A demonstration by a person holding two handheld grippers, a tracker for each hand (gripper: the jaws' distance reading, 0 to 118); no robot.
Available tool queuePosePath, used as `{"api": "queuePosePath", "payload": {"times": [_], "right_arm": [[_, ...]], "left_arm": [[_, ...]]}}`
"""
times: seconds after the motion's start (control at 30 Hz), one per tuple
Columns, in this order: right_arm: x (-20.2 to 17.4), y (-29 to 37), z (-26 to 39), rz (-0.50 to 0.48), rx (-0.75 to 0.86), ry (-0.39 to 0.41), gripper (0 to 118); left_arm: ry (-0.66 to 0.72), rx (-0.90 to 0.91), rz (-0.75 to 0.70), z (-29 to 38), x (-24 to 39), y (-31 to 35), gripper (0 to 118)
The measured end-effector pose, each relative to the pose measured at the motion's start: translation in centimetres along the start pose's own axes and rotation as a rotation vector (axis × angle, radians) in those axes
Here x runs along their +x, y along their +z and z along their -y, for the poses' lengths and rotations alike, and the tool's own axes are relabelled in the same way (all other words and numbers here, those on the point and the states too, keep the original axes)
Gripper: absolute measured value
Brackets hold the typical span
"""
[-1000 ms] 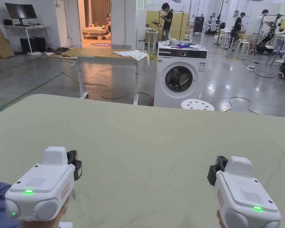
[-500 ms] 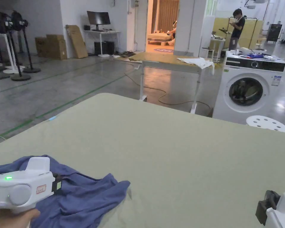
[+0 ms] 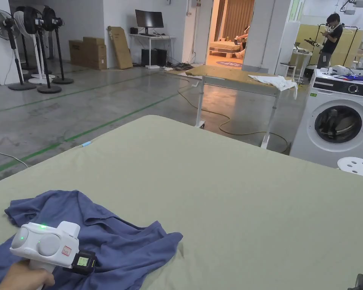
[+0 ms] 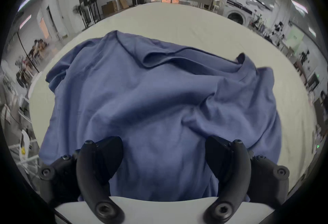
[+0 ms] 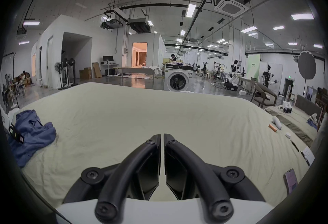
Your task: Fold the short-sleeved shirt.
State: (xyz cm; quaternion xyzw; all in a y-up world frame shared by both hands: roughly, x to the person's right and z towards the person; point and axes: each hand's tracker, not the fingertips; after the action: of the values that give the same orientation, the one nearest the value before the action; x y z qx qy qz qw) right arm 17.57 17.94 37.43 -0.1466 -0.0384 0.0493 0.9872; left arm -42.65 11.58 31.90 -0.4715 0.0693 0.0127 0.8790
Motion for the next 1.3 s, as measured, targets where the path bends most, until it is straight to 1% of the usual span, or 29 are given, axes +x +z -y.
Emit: {"api": "queuePosePath", "payload": {"times": [0.07, 0.1, 0.13, 0.17, 0.2, 0.27, 0.3, 0.37, 0.5, 0.6, 0.73, 0.8, 0.9, 1.07, 1.23, 1.3], "right_arm": [[0.2, -0.1, 0.1, 0.0, -0.002, 0.006, 2], [0.2, -0.1, 0.2, 0.001, -0.003, 0.006, 2], [0.2, -0.1, 0.2, 0.003, -0.004, 0.005, 2], [0.3, -0.2, 0.3, 0.004, -0.008, 0.004, 2], [0.3, -0.3, 0.4, 0.004, -0.012, 0.0, 2], [0.3, -0.5, 0.7, 0.003, -0.021, -0.007, 2], [0.3, -0.5, 0.8, 0.002, -0.026, -0.009, 2], [0.3, -0.5, 1.0, -0.001, -0.032, -0.011, 2], [0.4, -0.3, 1.1, 0.002, -0.035, -0.016, 2], [0.6, -0.1, 1.0, 0.004, -0.03, -0.017, 2], [1.0, 0.3, 0.4, 0.013, -0.017, -0.017, 2], [1.3, 0.6, 0.1, 0.023, -0.006, -0.038, 2], [1.7, 1.0, -0.5, 0.023, 0.006, -0.072, 2], [2.5, 1.8, -1.6, 0.026, 0.028, -0.085, 2], [3.4, 2.8, -2.6, 0.026, 0.068, -0.093, 2], [3.8, 3.4, -2.9, 0.027, 0.08, -0.099, 2]], "left_arm": [[-0.007, -0.003, -0.015, -0.3, 0.5, -0.1, 93], [-0.013, 0.004, -0.018, -0.3, 0.7, 0.0, 87], [-0.023, 0.009, -0.023, -0.3, 0.9, 0.1, 78], [-0.042, 0.034, -0.02, -0.3, 1.1, 0.3, 67], [-0.06, 0.044, -0.019, -0.3, 1.3, 0.4, 54], [-0.119, 0.065, -0.051, 0.7, 2.4, 1.2, 10], [-0.146, 0.062, -0.07, 0.9, 2.5, 1.0, 0], [-0.14, 0.071, -0.058, 1.2, 2.1, 0.9, 0], [-0.011, 0.15, -0.018, 1.7, 0.8, 2.0, 0], [0.064, 0.248, -0.035, 1.7, 0.3, 4.1, 0], [0.099, 0.375, -0.026, 0.6, 0.1, 7.8, 0], [0.107, 0.431, -0.027, -0.3, 0.6, 10.4, 0], [0.083, 0.489, -0.023, -1.9, 1.3, 13.3, 0], [0.046, 0.645, 0.024, -5.2, 3.5, 19.6, 0], [-0.044, 0.739, 0.085, -8.5, 7.5, 24.8, 0], [-0.074, 0.778, 0.14, -9.4, 9.9, 26.9, 0]]}}
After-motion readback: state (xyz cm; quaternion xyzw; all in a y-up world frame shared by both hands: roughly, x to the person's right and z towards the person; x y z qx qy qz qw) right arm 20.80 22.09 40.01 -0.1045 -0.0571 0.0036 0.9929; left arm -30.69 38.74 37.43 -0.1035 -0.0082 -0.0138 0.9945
